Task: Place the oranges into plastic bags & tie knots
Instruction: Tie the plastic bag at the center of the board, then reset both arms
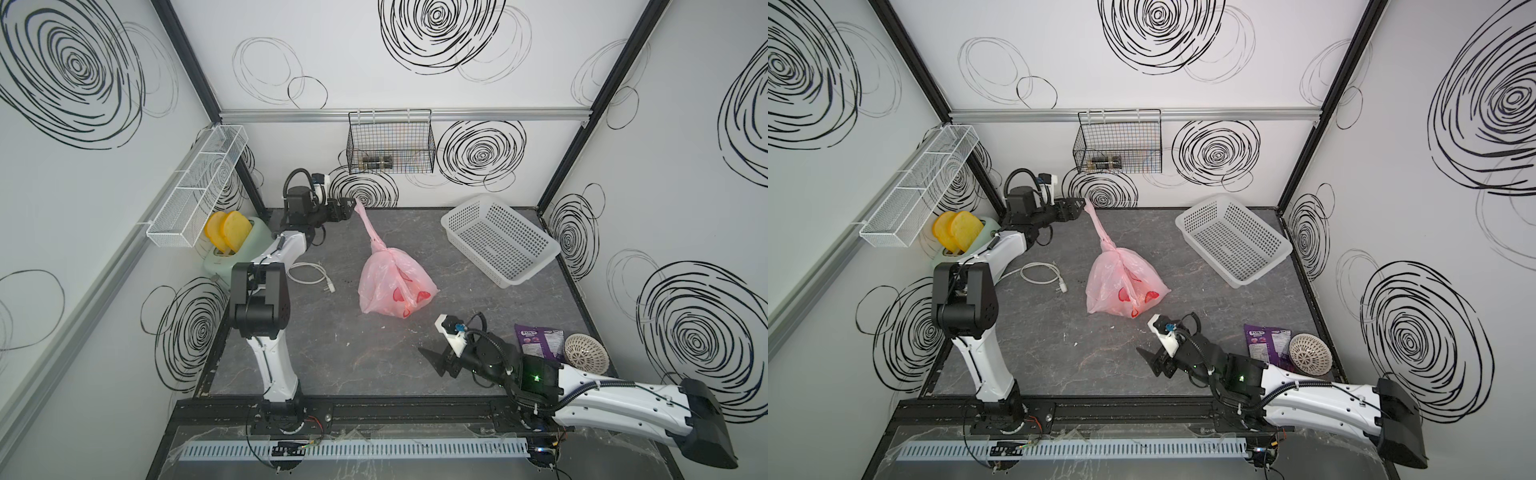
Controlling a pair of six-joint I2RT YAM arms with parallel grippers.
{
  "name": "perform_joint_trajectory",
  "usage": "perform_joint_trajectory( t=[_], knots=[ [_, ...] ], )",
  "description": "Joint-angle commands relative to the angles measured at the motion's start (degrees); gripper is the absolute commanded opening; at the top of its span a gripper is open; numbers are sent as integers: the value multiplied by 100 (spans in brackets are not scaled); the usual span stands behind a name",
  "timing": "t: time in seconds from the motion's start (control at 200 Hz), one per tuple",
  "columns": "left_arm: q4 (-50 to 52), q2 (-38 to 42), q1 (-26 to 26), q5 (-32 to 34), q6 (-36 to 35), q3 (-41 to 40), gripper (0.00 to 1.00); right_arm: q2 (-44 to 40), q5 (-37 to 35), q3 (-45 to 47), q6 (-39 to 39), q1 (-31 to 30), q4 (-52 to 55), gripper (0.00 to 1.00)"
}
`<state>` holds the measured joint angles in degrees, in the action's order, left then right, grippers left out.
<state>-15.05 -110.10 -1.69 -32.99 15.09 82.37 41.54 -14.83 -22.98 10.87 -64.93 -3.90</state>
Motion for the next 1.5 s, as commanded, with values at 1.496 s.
perform_joint_trajectory(
  t=[1.496],
  knots=[
    [-6665, 3136, -708, 2748, -335, -7672, 96, 4160, 1739, 867, -1026, 6500, -5924, 98]
  ],
)
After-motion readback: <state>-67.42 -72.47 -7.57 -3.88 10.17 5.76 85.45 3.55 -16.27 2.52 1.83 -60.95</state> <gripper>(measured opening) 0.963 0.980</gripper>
